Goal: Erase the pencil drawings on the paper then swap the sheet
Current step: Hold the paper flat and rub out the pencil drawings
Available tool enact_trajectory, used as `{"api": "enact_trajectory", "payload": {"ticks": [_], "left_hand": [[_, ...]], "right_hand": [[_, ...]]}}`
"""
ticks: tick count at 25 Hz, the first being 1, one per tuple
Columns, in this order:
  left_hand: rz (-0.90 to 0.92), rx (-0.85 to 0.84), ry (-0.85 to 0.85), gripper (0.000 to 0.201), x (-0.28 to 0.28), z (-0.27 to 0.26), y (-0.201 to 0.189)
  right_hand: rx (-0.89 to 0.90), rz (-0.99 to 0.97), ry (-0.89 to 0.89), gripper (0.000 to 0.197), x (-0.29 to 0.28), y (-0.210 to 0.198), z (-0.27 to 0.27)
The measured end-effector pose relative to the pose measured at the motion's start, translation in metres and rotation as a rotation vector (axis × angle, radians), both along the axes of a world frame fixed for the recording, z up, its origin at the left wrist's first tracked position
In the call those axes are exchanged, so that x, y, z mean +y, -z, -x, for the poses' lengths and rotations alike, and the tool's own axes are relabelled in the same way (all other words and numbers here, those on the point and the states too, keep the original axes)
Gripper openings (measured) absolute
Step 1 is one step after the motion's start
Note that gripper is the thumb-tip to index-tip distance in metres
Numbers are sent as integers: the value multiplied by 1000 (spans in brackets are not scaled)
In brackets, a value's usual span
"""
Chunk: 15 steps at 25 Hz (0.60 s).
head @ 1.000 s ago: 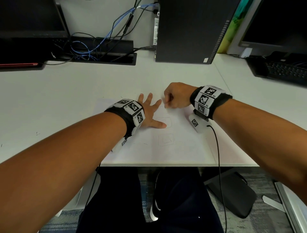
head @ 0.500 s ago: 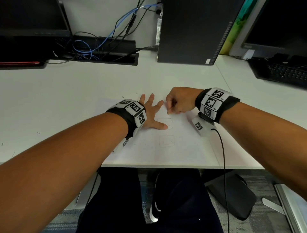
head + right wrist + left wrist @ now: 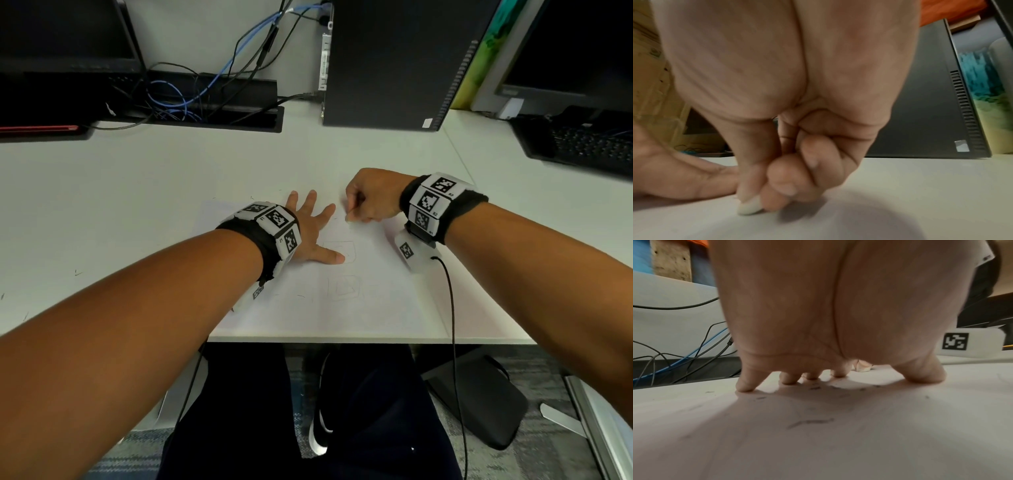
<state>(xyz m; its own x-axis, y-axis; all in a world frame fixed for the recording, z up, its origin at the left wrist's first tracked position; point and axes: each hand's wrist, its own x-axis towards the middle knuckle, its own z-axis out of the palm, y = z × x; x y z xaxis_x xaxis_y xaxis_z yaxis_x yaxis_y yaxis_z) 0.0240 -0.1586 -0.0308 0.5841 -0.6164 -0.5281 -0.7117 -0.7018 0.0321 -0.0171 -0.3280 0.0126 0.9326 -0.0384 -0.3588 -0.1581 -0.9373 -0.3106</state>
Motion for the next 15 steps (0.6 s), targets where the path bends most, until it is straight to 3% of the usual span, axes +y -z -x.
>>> {"api": "enact_trajectory", "payload": {"ticks": [4,9,13,15], "left_hand": [[-2,1,-3,110,1,-1,1],[0,1,1,110,1,0,0],[-6,1,-3,110,1,-1,1],[-6,-3,2,109,0,0,0]], "right_hand": [[96,-3,-106,19,8,2,11],[-9,14,0,20,0,1,4],[74,-1,-87,17,5,3,11],[13,13,-34,18,2,2,7]]}}
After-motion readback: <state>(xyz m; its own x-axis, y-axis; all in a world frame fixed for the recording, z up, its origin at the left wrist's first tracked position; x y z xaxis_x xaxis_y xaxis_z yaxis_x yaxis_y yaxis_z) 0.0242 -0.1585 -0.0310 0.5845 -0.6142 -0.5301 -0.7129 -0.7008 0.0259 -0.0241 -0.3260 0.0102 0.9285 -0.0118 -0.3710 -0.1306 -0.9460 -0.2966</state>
